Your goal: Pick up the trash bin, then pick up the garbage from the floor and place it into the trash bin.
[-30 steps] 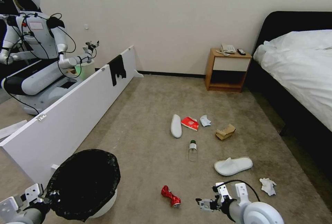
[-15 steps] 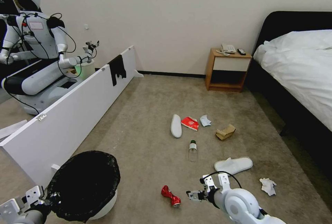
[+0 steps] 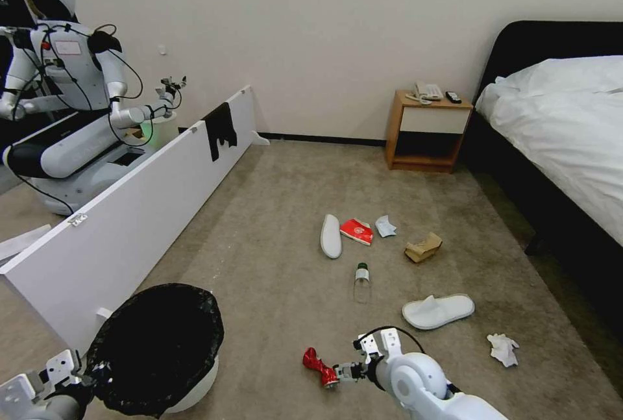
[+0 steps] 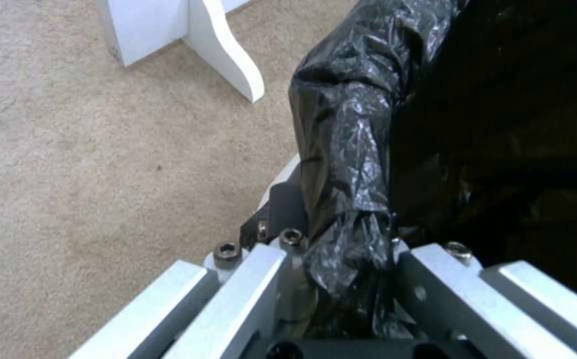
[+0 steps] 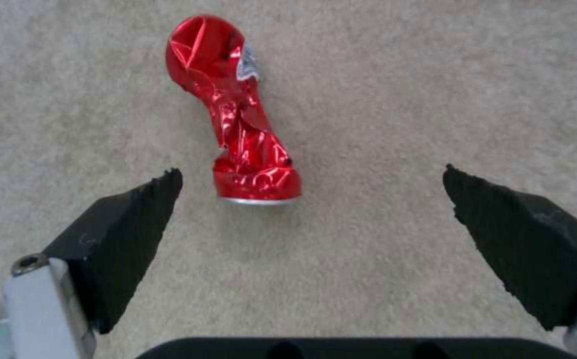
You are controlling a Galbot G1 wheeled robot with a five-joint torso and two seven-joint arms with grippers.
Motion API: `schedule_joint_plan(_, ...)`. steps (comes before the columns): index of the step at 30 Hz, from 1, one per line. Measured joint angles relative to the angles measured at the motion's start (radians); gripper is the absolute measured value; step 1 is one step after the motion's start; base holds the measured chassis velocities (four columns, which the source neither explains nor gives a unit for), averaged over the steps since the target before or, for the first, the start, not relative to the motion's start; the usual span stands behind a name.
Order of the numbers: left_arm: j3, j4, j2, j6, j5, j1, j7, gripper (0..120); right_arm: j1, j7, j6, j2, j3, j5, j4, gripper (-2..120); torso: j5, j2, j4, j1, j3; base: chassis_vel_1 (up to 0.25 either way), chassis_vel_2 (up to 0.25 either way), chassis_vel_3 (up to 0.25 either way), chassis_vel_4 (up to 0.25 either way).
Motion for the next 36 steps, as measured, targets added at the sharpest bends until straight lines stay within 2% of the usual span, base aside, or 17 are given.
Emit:
schedule_joint_plan(18, 0.002, 0.012, -0.004, 0.0, 0.003, -0.008, 0.006, 1, 0.128, -0.019, 0.056, 0.114, -0.121, -0.012, -0.154, 100, 0.0001, 0.0, 0.0003, 0.0, 0.0, 0.0, 0.0, 0.0, 0.0)
schedule_joint_plan(25, 0.005, 0.015, 0.0, 0.0, 0.004, -0.008, 0.008, 1, 0.153, -0.04, 0.084, 0.132, -0.154, -0.033, -0.228, 96, 0.0001, 0.0, 0.0002, 0.0, 0.0, 0.0, 0.0, 0.0, 0.0)
schedule_joint_plan(36, 0.013, 0.024, 0.005, 0.0, 0.006, -0.013, 0.011, 1, 0.137, -0.054, 0.11, 0.129, -0.159, -0.055, -0.29, 96, 0.0001, 0.0, 0.0, 0.0, 0.0, 0.0, 0.0, 0.0, 0.0)
